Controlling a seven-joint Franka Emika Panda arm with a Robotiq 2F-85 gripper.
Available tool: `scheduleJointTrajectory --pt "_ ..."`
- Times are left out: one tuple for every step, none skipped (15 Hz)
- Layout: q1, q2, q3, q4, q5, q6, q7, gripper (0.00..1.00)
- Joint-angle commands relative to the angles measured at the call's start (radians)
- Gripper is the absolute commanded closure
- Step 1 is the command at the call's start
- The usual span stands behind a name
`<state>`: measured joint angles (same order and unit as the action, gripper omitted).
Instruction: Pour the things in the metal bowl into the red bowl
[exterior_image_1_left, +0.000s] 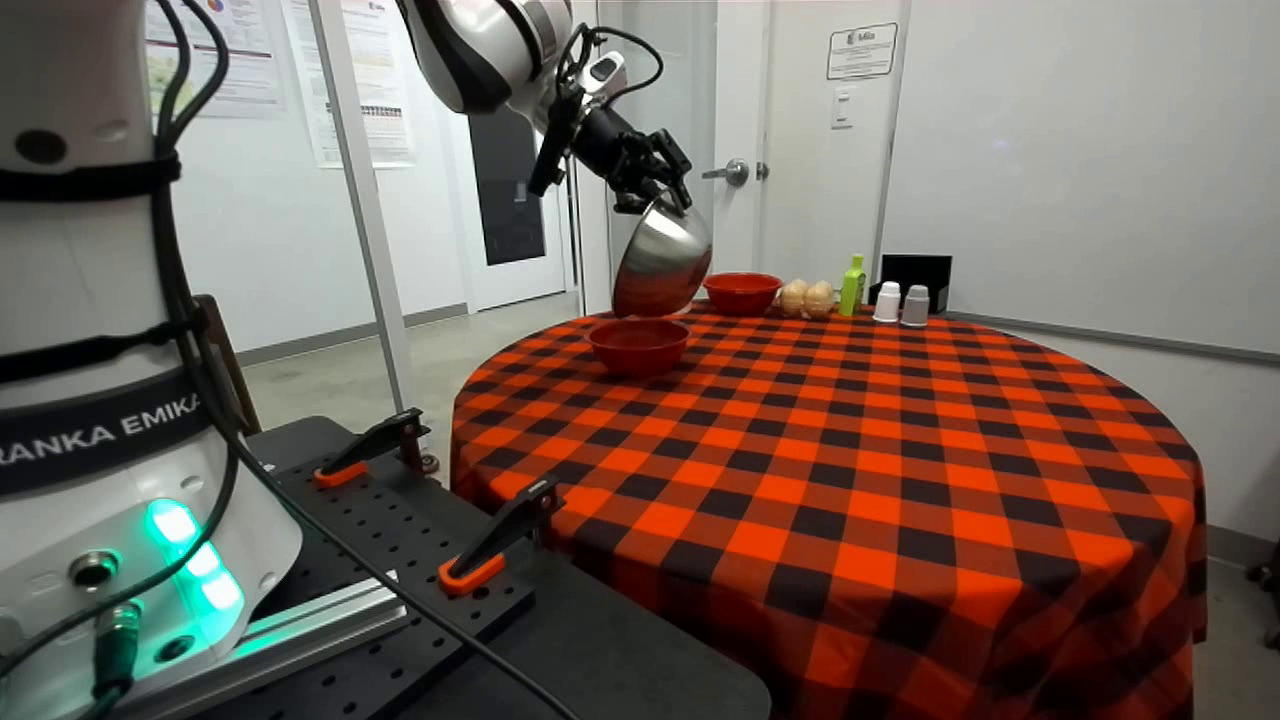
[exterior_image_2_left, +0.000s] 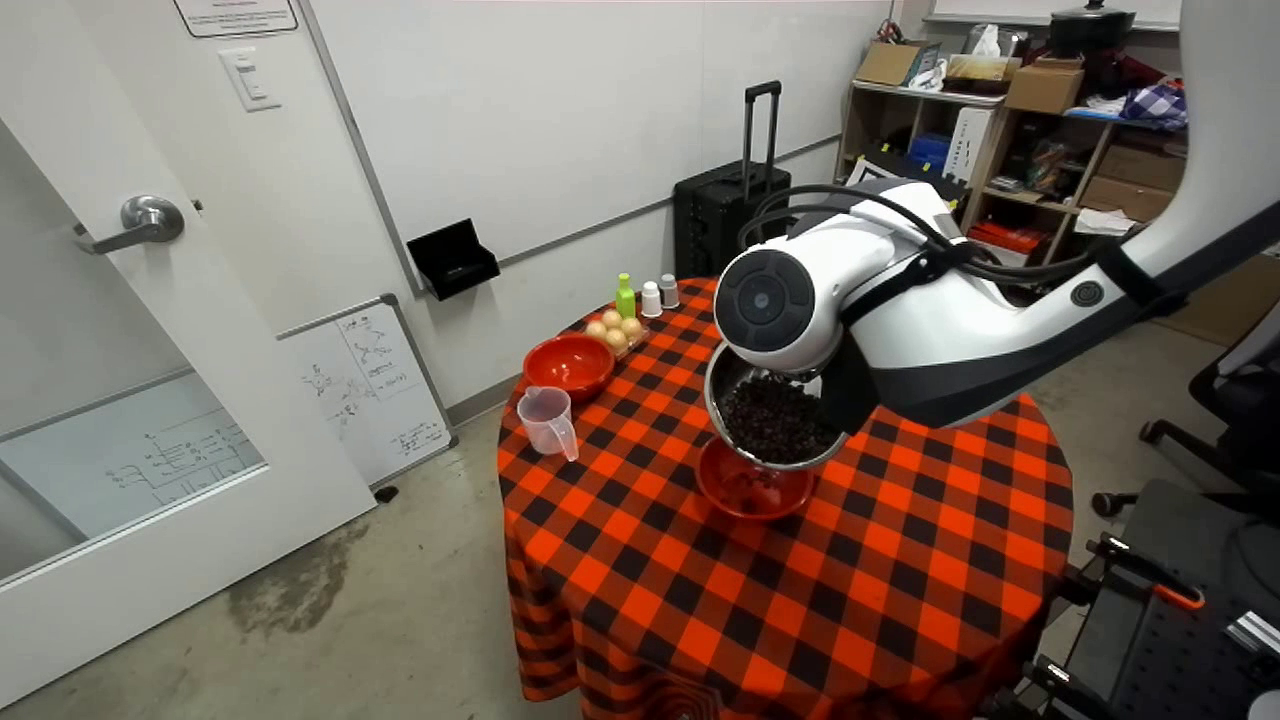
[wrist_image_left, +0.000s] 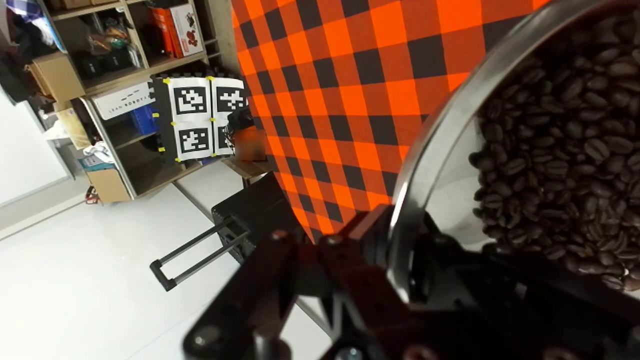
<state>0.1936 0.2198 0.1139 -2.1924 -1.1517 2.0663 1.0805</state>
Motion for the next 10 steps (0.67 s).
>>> scheduleJointTrajectory --pt "0.014 0.008 0.014 -0.004 -0.049 -0.042 0.044 0.98" --pt "0.015 0.011 0.016 -0.004 -0.055 -0.045 0.051 0.98" --pt "0.016 0.016 0.018 -0.004 -0.062 -0.047 0.062 0.98" --pt "0.017 0.020 0.020 -0.004 -0.067 -0.049 0.068 0.98" --pt "0.019 0.025 0.021 -0.003 -0.078 -0.052 0.085 0.98" --pt "0.019 0.029 0.023 -0.003 -0.084 -0.053 0.095 0.98" --pt "0.020 0.034 0.024 -0.003 -0.092 -0.055 0.106 0.98" --pt "0.020 0.037 0.025 -0.002 -0.097 -0.056 0.115 0.98" --pt "0.020 0.041 0.026 -0.002 -0.101 -0.058 0.124 0.98" --pt "0.020 0.044 0.027 -0.001 -0.105 -0.059 0.130 0.98"
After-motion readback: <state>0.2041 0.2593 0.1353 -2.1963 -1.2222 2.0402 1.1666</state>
